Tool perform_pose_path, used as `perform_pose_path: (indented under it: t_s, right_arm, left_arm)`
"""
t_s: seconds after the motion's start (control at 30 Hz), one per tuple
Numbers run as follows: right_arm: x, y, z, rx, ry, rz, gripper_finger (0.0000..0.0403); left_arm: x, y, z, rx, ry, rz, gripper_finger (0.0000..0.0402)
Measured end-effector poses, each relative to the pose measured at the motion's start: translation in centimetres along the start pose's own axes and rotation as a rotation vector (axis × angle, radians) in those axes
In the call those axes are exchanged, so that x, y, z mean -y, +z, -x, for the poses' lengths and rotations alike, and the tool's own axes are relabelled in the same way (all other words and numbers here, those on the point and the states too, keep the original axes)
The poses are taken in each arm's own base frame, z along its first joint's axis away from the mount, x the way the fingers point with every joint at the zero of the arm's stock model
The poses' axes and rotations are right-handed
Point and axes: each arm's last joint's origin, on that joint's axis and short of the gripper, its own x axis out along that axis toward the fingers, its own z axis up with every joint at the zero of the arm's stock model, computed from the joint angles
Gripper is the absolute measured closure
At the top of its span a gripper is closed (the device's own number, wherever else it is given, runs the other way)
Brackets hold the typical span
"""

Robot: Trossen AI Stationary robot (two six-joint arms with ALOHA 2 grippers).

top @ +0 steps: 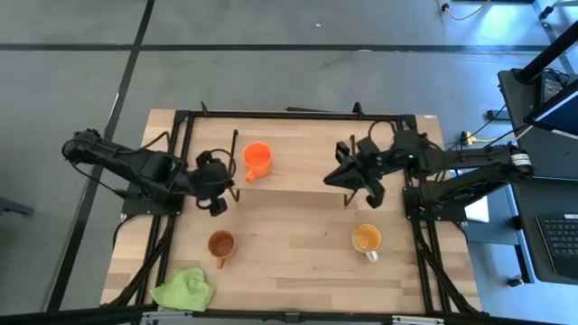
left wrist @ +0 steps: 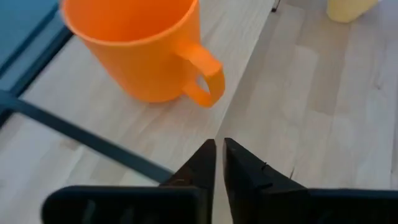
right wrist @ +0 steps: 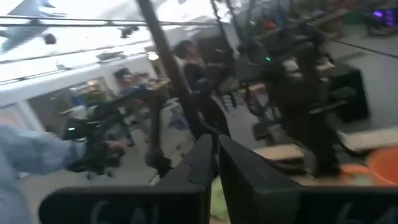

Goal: Stack small to large cups/mugs on shelf
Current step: Put the orange cup on the shelf

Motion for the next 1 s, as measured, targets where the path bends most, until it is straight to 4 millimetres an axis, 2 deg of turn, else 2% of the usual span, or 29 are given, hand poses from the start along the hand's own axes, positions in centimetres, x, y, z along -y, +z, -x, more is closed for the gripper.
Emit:
perform_pose_path:
  t_s: [0.1,0.23,0.43,0.7,1.0]
  right_arm:
    - [1.2,0.0,0.2,0.002,-0.099,-0.008,0.038]
    - [2.9,-0.3,0.4,-0.013,-0.257,-0.008,0.0397]
    - [5.1,-0.9,-0.1,0.01,-0.358,-0.137,0.0399]
    - [9.2,-3.6,-3.1,0.087,-0.493,-0.318,0.0401]
    - [12.5,-3.5,-6.9,0.004,-0.611,-0.375,0.0402]
  left_arm:
    - [-0.5,0.0,-1.5,0.042,-0.011,0.047,0.0398]
    - [-1.3,0.3,-2.7,0.085,0.0,0.043,0.0399]
    - [-2.9,0.4,-3.7,0.035,-0.009,-0.008,0.04]
    - [-4.0,1.0,-3.8,0.04,-0.078,-0.079,0.0401]
    - [-5.0,1.3,-4.1,0.028,-0.182,-0.133,0.0399]
